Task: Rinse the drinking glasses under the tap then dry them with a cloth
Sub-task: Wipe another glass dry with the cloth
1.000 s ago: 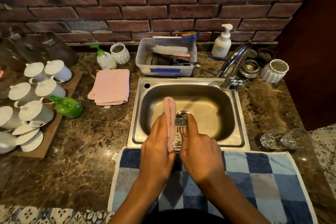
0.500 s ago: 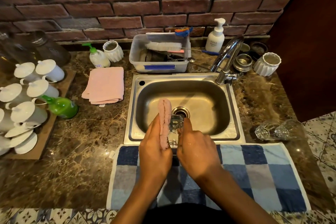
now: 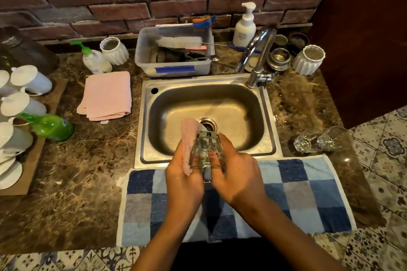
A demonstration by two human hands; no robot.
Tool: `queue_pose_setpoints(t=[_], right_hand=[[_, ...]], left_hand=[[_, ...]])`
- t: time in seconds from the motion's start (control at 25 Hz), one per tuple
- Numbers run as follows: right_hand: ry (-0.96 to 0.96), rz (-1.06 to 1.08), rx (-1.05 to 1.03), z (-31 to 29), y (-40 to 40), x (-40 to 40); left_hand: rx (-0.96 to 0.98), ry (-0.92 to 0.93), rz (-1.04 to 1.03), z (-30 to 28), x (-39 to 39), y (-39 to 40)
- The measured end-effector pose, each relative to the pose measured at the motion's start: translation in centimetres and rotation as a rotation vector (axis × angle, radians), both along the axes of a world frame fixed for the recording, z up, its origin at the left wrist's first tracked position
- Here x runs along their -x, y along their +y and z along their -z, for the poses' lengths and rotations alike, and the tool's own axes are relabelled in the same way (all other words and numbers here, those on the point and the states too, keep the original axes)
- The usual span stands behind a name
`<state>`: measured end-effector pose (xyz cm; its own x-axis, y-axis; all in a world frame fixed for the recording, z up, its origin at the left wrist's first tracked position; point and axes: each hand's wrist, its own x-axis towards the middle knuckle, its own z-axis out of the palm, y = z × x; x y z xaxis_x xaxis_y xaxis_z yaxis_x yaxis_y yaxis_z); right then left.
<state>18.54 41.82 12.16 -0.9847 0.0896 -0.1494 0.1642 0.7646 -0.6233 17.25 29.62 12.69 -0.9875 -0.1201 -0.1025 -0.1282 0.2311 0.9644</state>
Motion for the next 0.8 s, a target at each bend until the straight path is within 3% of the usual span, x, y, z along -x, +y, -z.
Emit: queue_pose_setpoints(t=[0.28,0.44,0.68,0.8], right_hand=[[-0.094,-0.010,-0.226,2.3,6.9,-0.1],[-0.014,0.140,-0.285,3.6,12.5,1.1],[-0.172,0.483,0.112,5.1,24.8,4.2],[-0.158,0.524,0.193,5.5,30.1,6.2]], left_hand=[[-0.145,-0.314,0.156,2.6,-0.2,6.5],[-0.131,-0.444,0.292,4.0,0.1,8.5],[-0.028,-0.499,0.223,5.4,0.0,10.4],[-0.147,-0.571,0.349,7.7,-0.3,9.5]])
